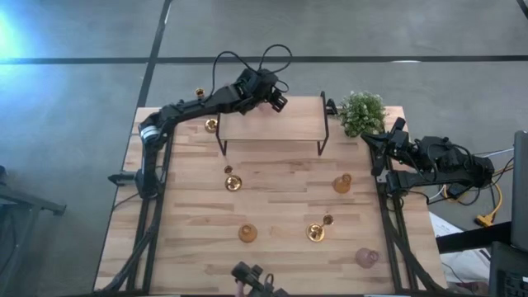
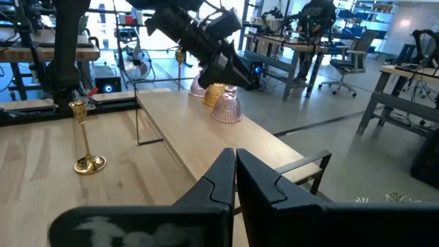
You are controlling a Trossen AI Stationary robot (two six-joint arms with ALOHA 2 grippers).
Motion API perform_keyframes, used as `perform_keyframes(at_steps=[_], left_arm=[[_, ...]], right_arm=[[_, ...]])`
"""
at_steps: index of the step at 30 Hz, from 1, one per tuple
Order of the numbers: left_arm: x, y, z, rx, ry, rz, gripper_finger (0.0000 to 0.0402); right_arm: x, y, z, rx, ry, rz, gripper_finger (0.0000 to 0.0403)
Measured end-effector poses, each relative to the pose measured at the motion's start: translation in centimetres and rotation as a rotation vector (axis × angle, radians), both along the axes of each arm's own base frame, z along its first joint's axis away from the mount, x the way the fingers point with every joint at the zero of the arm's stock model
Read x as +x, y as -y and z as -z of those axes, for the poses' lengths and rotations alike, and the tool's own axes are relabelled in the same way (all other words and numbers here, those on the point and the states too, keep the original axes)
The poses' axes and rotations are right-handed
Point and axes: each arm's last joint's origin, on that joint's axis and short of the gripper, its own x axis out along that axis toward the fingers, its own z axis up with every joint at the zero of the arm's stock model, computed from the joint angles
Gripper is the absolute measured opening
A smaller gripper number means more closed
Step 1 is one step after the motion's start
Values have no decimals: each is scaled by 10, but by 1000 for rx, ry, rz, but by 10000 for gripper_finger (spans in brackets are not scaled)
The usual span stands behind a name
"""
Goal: Pick & Place candle stick holders
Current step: Put the top purple glass candle holder on the shelf aligned with the other glass candle holders, then adjust the glass candle holders on the shelf
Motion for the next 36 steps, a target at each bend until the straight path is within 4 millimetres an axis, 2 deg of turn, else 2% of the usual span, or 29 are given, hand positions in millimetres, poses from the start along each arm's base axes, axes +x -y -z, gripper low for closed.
perform_keyframes(at_steps=[3,6,9,11,13,15,19,24,27,31,36], left_arm=[[0,3,-16,55,-23,2,229],[-1,13,-49,140,-21,0,229],[-1,36,-84,197,51,19,225],[1,59,-97,206,85,69,218],[7,83,-99,208,87,136,204],[14,103,-91,204,52,200,184],[22,124,-66,204,-20,305,130],[21,126,-37,181,61,367,49],[13,119,-25,199,60,374,9],[-13,86,-46,257,60,280,5],[-51,44,-67,186,-76,159,3]], right_arm=[[0,0,0,0,0,0,8],[0,0,0,0,0,0,8],[0,0,0,0,0,0,8],[0,0,0,0,0,0,8],[0,0,0,0,0,0,8],[0,0,0,0,0,0,8],[0,0,0,0,-1,0,8],[0,0,0,0,0,0,8],[0,0,0,0,0,0,8],[0,0,0,0,0,0,8],[0,0,0,0,0,0,8]])
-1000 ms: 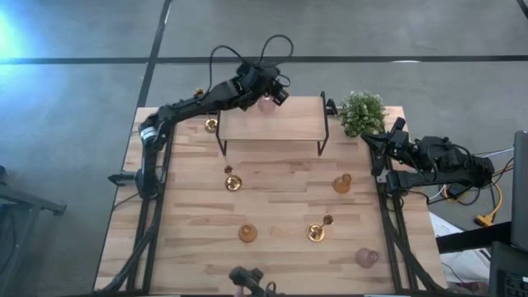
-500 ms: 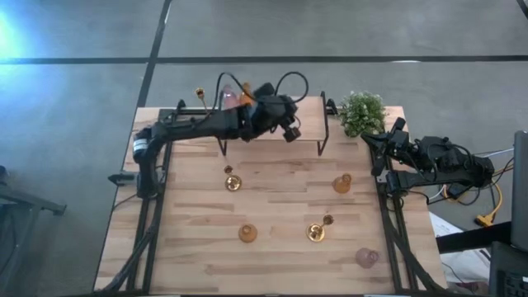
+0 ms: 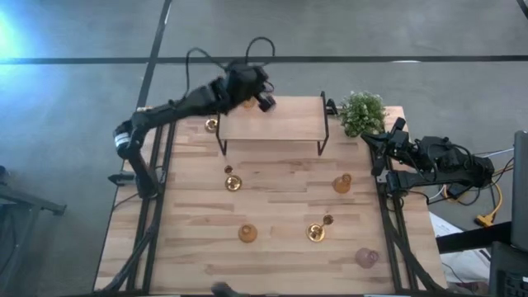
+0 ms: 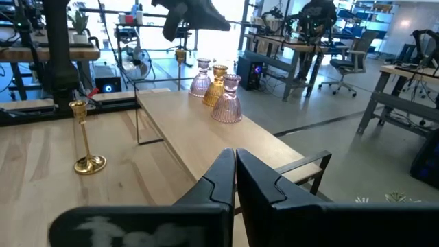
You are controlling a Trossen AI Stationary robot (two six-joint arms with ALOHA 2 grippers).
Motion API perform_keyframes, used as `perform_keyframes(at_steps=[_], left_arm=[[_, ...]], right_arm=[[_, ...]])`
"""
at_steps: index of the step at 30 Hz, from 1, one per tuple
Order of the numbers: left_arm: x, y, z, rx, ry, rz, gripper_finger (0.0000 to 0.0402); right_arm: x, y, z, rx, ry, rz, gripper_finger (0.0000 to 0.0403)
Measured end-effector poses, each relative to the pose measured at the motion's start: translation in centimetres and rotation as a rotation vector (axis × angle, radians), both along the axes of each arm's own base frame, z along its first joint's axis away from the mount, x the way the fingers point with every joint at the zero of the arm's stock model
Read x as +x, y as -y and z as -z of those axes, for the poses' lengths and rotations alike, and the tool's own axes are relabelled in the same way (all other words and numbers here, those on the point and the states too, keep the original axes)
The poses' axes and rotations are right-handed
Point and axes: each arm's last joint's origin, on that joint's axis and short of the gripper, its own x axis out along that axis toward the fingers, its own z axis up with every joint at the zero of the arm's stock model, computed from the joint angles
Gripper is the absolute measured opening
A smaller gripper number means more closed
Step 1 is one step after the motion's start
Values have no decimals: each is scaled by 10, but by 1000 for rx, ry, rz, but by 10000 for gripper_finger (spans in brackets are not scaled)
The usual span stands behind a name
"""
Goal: Pick & Place candle stick holders
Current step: Adjust the glass candle holders on the shelf
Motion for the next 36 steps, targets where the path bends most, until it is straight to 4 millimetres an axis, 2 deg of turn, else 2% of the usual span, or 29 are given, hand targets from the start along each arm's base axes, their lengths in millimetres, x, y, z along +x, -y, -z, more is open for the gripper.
perform_keyframes(at_steps=[7,13,18,21,28,36], left_arm=[[-41,-33,-20,-51,-181,-75,2],[-55,-49,-19,-39,-290,-25,1],[-59,-47,-10,-74,-446,177,1],[-61,-45,-7,-57,-530,225,1],[-62,-36,-12,17,-593,382,3],[-62,-30,-9,-28,-621,412,61]], right_arm=[[0,0,0,0,0,0,8],[0,0,0,0,0,0,8],[0,0,0,0,0,0,8],[0,0,0,0,0,0,8],[0,0,0,0,0,0,8],[0,0,0,0,0,0,8]])
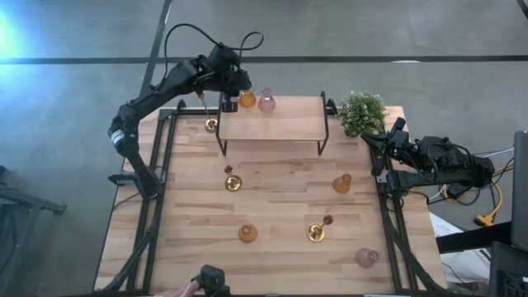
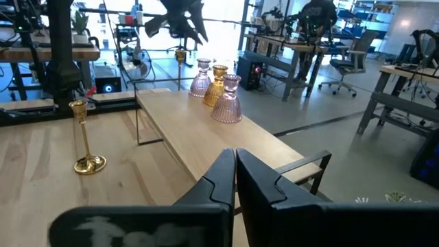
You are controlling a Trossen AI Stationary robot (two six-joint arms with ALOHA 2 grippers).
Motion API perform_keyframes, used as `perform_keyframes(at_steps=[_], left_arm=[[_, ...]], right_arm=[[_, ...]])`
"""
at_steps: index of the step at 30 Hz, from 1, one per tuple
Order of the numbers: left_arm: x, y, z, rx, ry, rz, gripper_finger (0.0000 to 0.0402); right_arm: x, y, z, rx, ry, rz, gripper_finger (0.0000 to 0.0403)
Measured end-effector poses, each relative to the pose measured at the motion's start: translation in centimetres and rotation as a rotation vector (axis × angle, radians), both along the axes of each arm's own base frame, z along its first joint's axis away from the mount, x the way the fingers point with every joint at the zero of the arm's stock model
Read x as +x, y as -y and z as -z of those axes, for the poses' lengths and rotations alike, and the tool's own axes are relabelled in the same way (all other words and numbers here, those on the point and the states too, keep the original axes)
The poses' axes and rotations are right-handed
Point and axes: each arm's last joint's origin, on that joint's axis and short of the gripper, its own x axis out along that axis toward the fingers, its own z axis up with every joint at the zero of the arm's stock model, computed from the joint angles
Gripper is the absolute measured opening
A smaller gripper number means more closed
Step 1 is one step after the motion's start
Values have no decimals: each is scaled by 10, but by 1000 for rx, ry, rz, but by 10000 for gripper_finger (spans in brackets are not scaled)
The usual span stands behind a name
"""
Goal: Pick & Place candle stick holders
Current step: Adjust the glass candle holders on the shelf
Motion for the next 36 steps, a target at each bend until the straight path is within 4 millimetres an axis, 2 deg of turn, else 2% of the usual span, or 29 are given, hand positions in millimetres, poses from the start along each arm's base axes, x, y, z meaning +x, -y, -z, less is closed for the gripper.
perform_keyframes(at_steps=[4,9,17,36], left_arm=[[0,0,0,-68,57,-8,89],[1,-1,4,-100,76,-1,104],[8,-12,23,-166,49,-36,106],[16,-28,33,-129,46,-64,106]], right_arm=[[0,0,0,0,0,0,8],[0,0,0,0,0,0,8],[0,0,0,0,0,0,8],[0,0,0,0,0,0,8]])
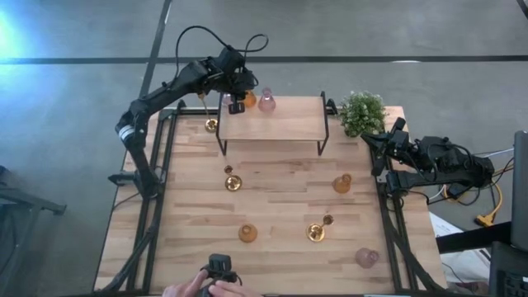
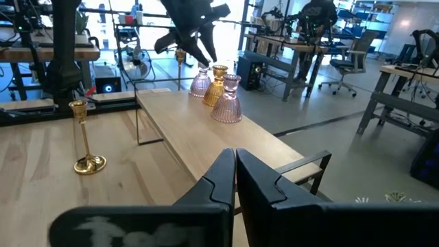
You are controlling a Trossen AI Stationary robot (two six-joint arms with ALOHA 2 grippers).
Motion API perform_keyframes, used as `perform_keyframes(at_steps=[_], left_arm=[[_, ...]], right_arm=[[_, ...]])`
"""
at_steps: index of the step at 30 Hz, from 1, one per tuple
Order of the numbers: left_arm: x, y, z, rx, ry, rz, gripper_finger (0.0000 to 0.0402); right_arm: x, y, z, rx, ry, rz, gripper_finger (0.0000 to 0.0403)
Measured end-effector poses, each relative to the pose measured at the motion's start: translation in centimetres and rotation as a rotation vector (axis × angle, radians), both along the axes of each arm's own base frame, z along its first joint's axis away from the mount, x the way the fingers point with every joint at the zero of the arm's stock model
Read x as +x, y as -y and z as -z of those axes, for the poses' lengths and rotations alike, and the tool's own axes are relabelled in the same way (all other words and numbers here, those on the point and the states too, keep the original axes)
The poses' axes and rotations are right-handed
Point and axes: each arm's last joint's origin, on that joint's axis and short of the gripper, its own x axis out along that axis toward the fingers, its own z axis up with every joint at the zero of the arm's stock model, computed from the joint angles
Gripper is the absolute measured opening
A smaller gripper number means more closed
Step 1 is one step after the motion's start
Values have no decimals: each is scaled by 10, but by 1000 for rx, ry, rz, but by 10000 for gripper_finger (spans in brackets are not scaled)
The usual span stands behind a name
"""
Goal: Pick & Place candle stick holders
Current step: Adjust the glass candle holders on the shelf
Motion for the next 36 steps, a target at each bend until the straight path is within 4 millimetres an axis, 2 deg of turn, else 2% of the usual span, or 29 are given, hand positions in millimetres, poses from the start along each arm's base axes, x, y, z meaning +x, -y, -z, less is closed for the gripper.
perform_keyframes(at_steps=[21,36], left_arm=[[5,-8,11,15,-51,-13,106],[4,-8,12,-6,-46,-31,106]], right_arm=[[0,0,0,0,0,0,8],[0,0,0,0,0,0,8]])
